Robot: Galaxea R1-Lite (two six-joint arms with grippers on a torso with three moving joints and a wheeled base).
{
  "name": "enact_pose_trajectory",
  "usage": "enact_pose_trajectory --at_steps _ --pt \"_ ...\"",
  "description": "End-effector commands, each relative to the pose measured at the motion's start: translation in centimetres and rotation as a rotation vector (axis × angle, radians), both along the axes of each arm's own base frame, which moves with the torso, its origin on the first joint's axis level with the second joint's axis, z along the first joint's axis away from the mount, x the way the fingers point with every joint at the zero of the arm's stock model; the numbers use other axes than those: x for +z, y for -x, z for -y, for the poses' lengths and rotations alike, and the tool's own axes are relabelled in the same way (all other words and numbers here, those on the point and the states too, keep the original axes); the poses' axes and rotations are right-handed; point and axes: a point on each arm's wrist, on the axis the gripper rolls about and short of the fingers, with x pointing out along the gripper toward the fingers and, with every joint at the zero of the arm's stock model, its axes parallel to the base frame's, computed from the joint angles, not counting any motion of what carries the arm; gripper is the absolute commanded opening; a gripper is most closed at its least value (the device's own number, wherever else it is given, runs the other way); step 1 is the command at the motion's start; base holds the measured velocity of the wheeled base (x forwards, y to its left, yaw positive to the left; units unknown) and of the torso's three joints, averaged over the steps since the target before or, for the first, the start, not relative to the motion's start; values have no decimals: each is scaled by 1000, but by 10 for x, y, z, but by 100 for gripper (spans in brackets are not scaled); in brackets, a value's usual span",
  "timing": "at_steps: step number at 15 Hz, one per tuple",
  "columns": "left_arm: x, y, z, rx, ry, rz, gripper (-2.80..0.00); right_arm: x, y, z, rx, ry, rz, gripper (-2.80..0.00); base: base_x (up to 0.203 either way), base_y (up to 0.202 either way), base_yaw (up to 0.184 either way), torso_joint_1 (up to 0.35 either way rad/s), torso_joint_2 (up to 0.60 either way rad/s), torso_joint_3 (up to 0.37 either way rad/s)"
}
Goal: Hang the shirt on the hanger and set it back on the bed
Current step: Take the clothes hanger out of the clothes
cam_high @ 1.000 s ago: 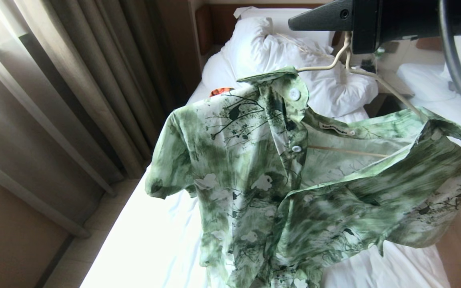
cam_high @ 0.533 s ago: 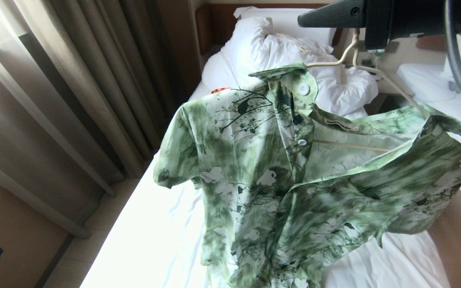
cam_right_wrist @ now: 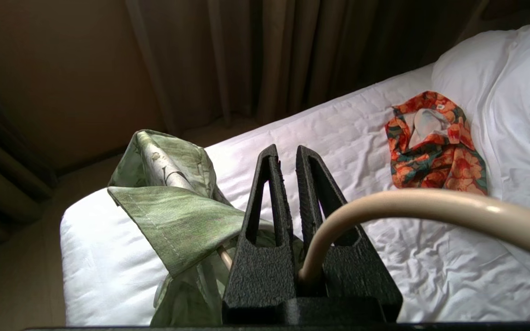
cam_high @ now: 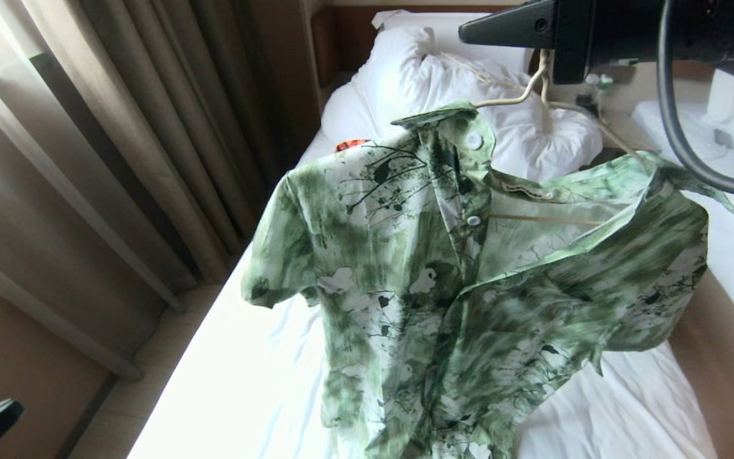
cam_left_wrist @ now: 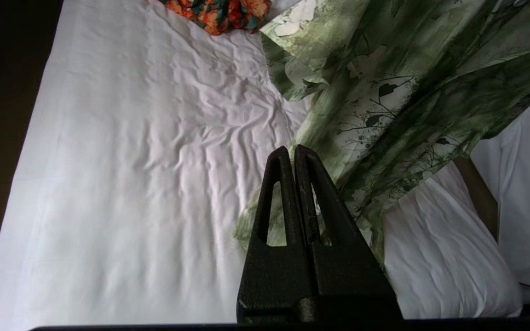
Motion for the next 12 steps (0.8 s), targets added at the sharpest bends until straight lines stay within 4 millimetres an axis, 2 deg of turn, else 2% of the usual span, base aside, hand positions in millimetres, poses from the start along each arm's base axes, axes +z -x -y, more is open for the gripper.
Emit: enact_pose_trajectory --at_steps 1,4,5,7,9,10,12 --pt "2 -10 4 -20 -15 -45 -280 -3 -3 -3 6 8 -8 -280 0 0 0 0 0 0" --pt "14 -38 16 -56 -14 -80 -280 -4 -3 -3 26 9 -24 -280 0 0 0 0 0 0" --pt "17 -51 22 -75 -14 -90 0 -5 -3 -4 36 11 -28 -280 0 0 0 0 0 0" --pt "24 -78 34 -115 -26 -103 0 -7 -3 -7 43 18 -40 -280 0 0 0 0 0 0" --pt "40 -103 43 -149 -45 -80 0 -11 -4 -8 45 34 -63 -280 0 0 0 0 0 0" --pt "52 -113 47 -193 -41 -57 0 -14 -4 -10 48 45 -77 -280 0 0 0 0 0 0" --pt "58 -126 53 -280 -39 -64 0 -14 -4 -11 51 45 -79 -280 0 0 0 0 0 0"
